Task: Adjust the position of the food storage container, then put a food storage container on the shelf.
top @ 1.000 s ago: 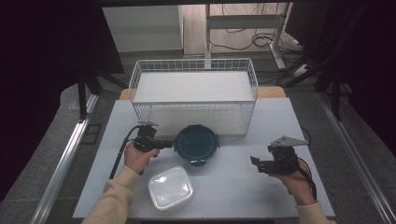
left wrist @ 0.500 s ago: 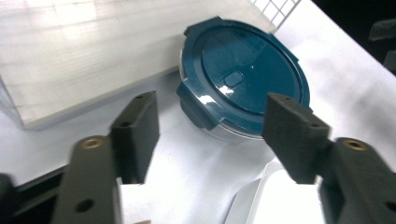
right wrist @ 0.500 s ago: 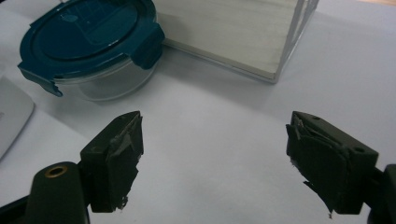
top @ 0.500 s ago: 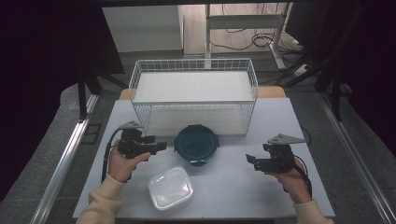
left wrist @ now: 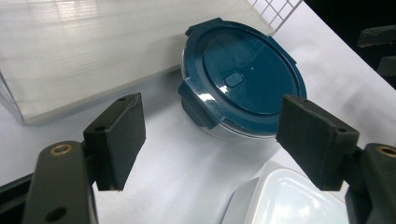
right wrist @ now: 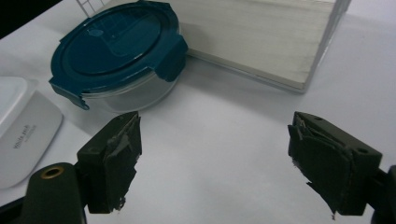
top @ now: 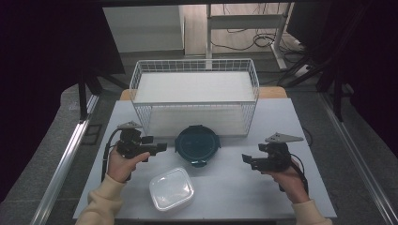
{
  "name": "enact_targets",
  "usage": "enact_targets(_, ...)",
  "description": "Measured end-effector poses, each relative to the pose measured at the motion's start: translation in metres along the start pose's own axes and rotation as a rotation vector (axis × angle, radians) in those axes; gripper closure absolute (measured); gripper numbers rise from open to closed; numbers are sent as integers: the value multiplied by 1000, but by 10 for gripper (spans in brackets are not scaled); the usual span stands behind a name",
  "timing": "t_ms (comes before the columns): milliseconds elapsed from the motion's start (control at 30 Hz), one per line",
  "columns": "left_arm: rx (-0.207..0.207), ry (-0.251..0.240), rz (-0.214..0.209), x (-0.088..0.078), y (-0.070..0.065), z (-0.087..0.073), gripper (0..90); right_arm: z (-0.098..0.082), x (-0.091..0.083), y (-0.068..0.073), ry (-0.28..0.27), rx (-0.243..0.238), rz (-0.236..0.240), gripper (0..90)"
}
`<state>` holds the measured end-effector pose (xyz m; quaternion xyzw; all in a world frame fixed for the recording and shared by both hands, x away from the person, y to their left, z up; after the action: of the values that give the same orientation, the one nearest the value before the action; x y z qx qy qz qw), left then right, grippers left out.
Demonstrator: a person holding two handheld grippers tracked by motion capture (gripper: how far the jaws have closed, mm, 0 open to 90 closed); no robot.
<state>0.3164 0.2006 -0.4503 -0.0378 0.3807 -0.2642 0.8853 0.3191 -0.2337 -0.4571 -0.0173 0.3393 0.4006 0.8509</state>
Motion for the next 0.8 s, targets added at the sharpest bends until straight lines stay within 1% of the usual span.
enact_targets(133, -9, -3, -10, 0, -1, 0, 224, 2, 4, 1, 0, 6, 10, 169)
enact_targets(200, -15, -5, -22, 0, -2, 1, 216, 3, 6, 2, 1, 11, 19, 167)
enact_targets(267, -12, 1, -28, 3, -3, 3, 202, 7, 11, 5, 1, 23, 50, 165)
enact_targets(300, -10, 3, -28, 4, -3, 3, 202, 7, 11, 5, 1, 23, 50, 165)
enact_targets(333, -8, 8, -29, 7, -4, 5, 199, 9, 15, 6, 12, 24, 59, 162)
enact_targets(400, -8, 11, -34, 10, -5, 6, 196, 10, 18, 6, 16, 24, 60, 161)
enact_targets(433, -12, 15, -42, 12, -5, 6, 189, 12, 24, 7, 25, 30, 69, 158)
enact_targets(467, -24, 21, -63, 16, -5, 8, 187, 13, 27, 7, 29, 30, 72, 157)
enact_targets(533, -30, 25, -68, 18, -4, 8, 186, 14, 30, 8, 32, 30, 78, 156)
enact_targets(600, -41, 37, -79, 23, -2, 9, 179, 17, 37, 9, 37, 42, 98, 154)
enact_targets(633, -67, 51, -106, 27, 2, 10, 174, 20, 45, 9, 38, 63, 113, 151)
enact_targets(667, -67, 51, -106, 27, 2, 10, 173, 20, 45, 9, 38, 63, 113, 151)
enact_targets(700, -104, 64, -140, 33, 6, 12, 171, 22, 52, 8, 33, 88, 135, 150)
enact_targets(733, -114, 68, -148, 36, 7, 12, 171, 23, 56, 8, 30, 102, 147, 150)
enact_targets(767, -116, 74, -147, 38, 7, 13, 171, 25, 61, 7, 31, 115, 157, 149)
enact_targets(800, -116, 74, -147, 38, 7, 13, 172, 25, 61, 7, 31, 115, 157, 149)
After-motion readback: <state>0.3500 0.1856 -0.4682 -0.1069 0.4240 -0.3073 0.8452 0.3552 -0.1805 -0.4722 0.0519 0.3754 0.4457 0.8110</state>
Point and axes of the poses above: each handheld gripper's, and its own axes: x roughly forward along the jaws, z roughly out of its top, y roughly to its left, the point moved 1 cm from there along x, roughly forward along the jaws, and after that the axes turned 9 degrees about z, right-handed, at the moved point
